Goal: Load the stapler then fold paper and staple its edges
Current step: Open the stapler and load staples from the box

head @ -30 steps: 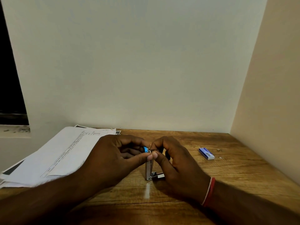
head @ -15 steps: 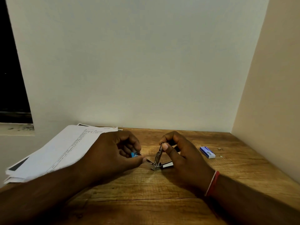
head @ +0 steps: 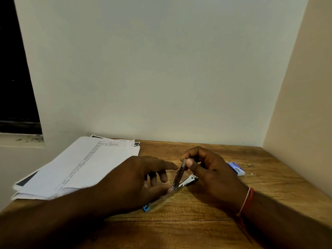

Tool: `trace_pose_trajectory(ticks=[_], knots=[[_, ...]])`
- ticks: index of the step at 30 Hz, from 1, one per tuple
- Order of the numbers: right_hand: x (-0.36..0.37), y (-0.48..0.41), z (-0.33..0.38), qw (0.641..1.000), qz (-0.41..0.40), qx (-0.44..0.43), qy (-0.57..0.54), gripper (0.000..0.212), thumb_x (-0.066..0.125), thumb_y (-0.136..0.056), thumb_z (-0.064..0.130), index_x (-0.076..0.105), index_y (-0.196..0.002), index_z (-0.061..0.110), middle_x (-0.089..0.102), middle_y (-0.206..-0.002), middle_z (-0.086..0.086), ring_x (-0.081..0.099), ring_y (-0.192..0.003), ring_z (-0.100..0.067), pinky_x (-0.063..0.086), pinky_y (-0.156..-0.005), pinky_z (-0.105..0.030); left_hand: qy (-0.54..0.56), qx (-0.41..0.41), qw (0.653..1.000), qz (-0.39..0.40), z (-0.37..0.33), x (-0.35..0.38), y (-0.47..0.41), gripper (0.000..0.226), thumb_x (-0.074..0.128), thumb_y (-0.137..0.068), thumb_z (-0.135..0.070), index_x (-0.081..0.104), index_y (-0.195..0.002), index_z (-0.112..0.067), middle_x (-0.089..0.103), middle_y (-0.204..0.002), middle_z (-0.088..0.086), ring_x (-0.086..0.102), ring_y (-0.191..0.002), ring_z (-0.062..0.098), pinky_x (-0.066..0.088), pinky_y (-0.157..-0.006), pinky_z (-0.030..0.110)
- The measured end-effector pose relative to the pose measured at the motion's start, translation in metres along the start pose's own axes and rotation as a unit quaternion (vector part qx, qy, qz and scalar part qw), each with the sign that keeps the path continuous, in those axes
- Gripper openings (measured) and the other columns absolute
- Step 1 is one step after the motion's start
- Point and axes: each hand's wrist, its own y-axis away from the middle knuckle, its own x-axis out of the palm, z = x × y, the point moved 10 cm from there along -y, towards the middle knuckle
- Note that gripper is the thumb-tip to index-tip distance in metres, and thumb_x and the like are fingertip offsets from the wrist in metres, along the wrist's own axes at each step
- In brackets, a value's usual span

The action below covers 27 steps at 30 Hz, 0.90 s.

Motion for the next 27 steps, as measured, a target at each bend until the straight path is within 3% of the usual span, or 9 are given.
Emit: trace_pose_trajectory(ticks=[4,11,14,19,25,27], knots=[[0.001,0.0,0.002,1.0,0.002,-0.009,-0.004,0.011,0.067,-0.107,0.019,0.076,-0.104,0.024,0.078,-0.098,0.005,0.072,-0.097,-0.011,0.055,-0.092,-0.035,-0.065,0.042,0.997,0.029,-0.005,0.01,0.001,0.06,0.077,-0.097,-0.063,0.053,-0.152,-0.065,0.069,-0.113,-0.027,0.069,-0.09,0.002,0.061,-0.081,0.034],[0.004,0.001,0.0,1.0,0.012,-0.001,-0.008,0.011,0.066,-0.107,0.021,0.075,-0.104,0.025,0.079,-0.1,0.004,0.072,-0.098,-0.01,0.054,-0.093,-0.037,-0.133,0.065,0.989,0.025,-0.011,0.009,0.001,0.057,0.069,-0.098,-0.069,0.052,-0.152,-0.059,0.061,-0.113,-0.029,0.065,-0.089,0.003,0.058,-0.075,0.03],[0.005,0.001,0.0,1.0,0.015,0.002,-0.005,0.011,0.065,-0.108,0.022,0.075,-0.105,0.026,0.079,-0.101,0.004,0.072,-0.101,-0.013,0.056,-0.096,-0.043,-0.118,0.054,0.991,0.032,-0.011,0.011,0.002,0.052,0.072,-0.099,-0.066,0.051,-0.146,-0.059,0.057,-0.111,-0.028,0.066,-0.091,0.005,0.059,-0.078,0.033],[0.005,0.0,0.001,1.0,0.012,-0.004,0.012,0.011,0.064,-0.108,0.021,0.074,-0.105,0.026,0.079,-0.1,0.007,0.073,-0.102,-0.011,0.055,-0.099,-0.042,-0.106,0.048,0.993,0.032,-0.01,0.011,0.001,0.041,0.072,-0.098,-0.067,0.054,-0.134,-0.058,0.056,-0.112,-0.026,0.067,-0.094,0.007,0.06,-0.078,0.033],[0.003,-0.001,-0.002,1.0,0.002,-0.007,0.011,0.015,0.065,-0.108,0.022,0.075,-0.103,0.032,0.078,-0.099,0.007,0.073,-0.099,-0.012,0.056,-0.097,-0.044,-0.111,0.065,0.991,0.021,-0.014,0.009,0.004,0.029,0.073,-0.097,-0.068,0.06,-0.114,-0.047,0.051,-0.111,-0.03,0.064,-0.093,0.003,0.057,-0.076,0.03],[0.002,-0.002,-0.001,1.0,0.002,-0.009,0.011,0.017,0.065,-0.108,0.021,0.075,-0.103,0.034,0.078,-0.1,0.007,0.073,-0.099,-0.011,0.057,-0.096,-0.041,-0.109,0.073,0.991,0.023,-0.014,0.011,0.004,0.028,0.072,-0.098,-0.069,0.064,-0.104,-0.042,0.053,-0.11,-0.028,0.063,-0.092,0.002,0.059,-0.076,0.035]])
